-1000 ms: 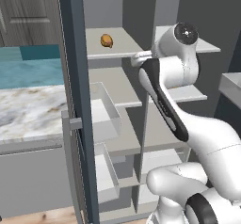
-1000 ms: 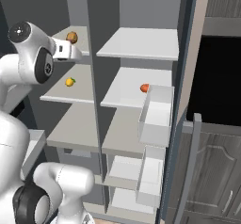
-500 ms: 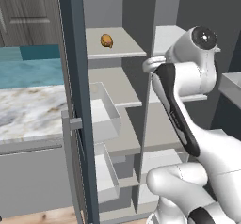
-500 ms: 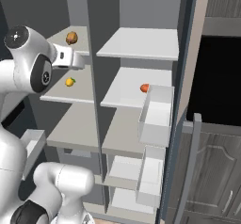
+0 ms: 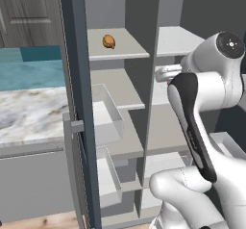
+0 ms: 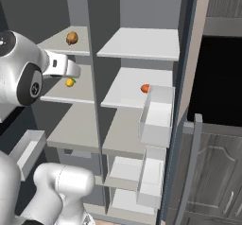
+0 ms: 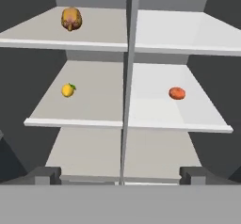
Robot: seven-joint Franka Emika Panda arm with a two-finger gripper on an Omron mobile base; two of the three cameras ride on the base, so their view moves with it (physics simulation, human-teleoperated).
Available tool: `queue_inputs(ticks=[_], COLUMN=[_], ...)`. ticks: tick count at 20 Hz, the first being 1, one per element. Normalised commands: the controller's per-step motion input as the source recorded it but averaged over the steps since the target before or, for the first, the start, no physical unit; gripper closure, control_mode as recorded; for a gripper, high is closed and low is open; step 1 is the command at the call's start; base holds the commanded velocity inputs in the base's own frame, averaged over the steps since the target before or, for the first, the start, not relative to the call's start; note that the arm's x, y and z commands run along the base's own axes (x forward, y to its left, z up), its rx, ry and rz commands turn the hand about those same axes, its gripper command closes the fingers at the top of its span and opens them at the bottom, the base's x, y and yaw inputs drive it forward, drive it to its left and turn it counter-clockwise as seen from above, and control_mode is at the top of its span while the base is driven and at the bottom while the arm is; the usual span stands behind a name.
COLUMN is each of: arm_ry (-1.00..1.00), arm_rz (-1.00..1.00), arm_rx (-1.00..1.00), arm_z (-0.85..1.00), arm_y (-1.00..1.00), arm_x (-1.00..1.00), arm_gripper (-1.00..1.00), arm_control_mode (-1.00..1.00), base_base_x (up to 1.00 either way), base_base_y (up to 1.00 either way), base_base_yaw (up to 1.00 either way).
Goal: There's a chicken drumstick in the fridge that needs to be moved to the freezer for freezing. Pick up the chicken drumstick from the fridge, place it on any shelf in the freezer, and close the fridge and freezer doors when done.
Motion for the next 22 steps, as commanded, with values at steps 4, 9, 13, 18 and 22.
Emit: queue_inputs(ticks=[4, 9, 13, 18, 22], arm_ry=[0.0, 0.0, 0.0, 0.0, 0.0], arm_rz=[0.0, 0.0, 0.0, 0.0, 0.0], arm_rx=[0.0, 0.01, 0.0, 0.01, 0.02], arm_z=[0.0, 0.0, 0.0, 0.0, 0.0], arm_y=[-0.04, -0.09, -0.23, -0.06, 0.0], arm_x=[-0.33, -0.31, -0.18, -0.36, -0.45], arm_gripper=[-1.0, -1.0, -1.0, -1.0, -1.0], arm_control_mode=[-1.0, -1.0, -1.0, -1.0, -1.0], base_base_x=[0.0, 0.0, 0.0, 0.0, 0.0], base_base_y=[0.0, 0.0, 0.0, 0.0, 0.0], base_base_yaw=[0.0, 0.0, 0.0, 0.0, 0.0])
